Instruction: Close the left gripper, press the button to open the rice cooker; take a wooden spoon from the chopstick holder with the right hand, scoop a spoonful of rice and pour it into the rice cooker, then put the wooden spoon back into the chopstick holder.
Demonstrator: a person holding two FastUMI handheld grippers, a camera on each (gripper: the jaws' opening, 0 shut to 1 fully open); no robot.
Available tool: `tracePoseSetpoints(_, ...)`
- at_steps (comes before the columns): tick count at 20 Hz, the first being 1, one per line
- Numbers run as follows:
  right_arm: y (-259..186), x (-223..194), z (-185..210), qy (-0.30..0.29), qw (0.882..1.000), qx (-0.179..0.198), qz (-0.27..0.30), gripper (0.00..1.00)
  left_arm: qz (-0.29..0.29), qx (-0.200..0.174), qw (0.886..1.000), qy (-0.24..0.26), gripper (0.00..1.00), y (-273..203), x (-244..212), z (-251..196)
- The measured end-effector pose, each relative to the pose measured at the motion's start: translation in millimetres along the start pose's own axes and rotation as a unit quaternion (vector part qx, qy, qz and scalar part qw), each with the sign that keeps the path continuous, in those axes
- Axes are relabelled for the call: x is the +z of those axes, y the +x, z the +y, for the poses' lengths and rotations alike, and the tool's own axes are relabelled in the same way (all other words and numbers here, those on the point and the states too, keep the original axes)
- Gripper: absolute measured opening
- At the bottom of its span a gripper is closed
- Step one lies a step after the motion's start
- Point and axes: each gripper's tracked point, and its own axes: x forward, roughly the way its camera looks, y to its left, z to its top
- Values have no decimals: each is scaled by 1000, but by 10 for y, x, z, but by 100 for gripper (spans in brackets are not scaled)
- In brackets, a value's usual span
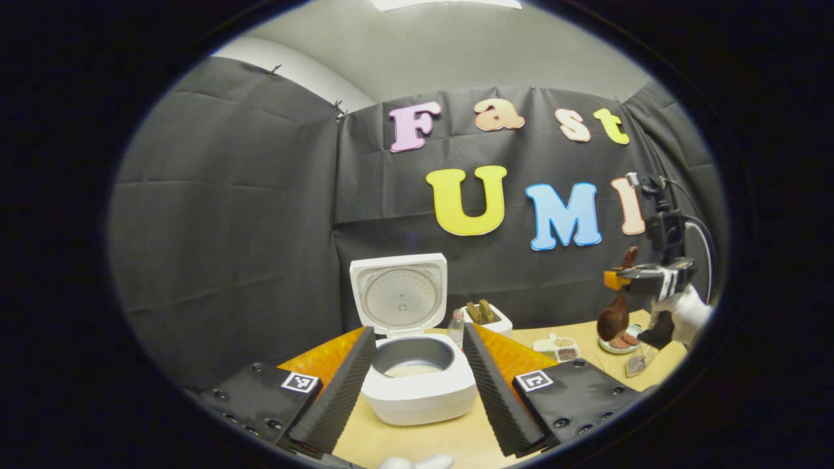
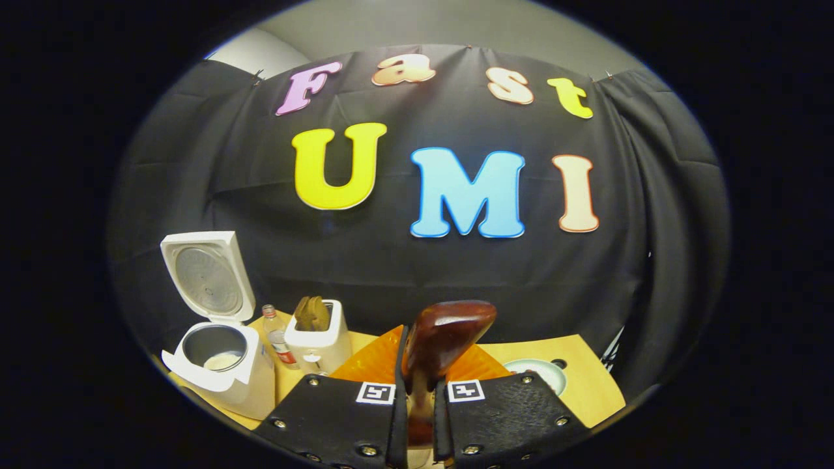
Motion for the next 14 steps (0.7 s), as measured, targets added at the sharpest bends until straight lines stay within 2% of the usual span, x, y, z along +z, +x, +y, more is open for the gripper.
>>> tracePoseSetpoints(3,126,-366,306,-34,999,14,22,15,4,3,1000,-3,94,18,-67,78)
tracePoseSetpoints(6,277,-773,447,-86,995,16,48,15,8,9,1000,-4,94,40,-131,131)
tracePoseSetpoints(10,464,-1231,476,-180,981,11,67,15,8,12,1000,-1,94,32,-169,183)
tracePoseSetpoints(14,585,-1614,529,-230,969,21,90,15,12,19,1000,3,94,39,-225,240)
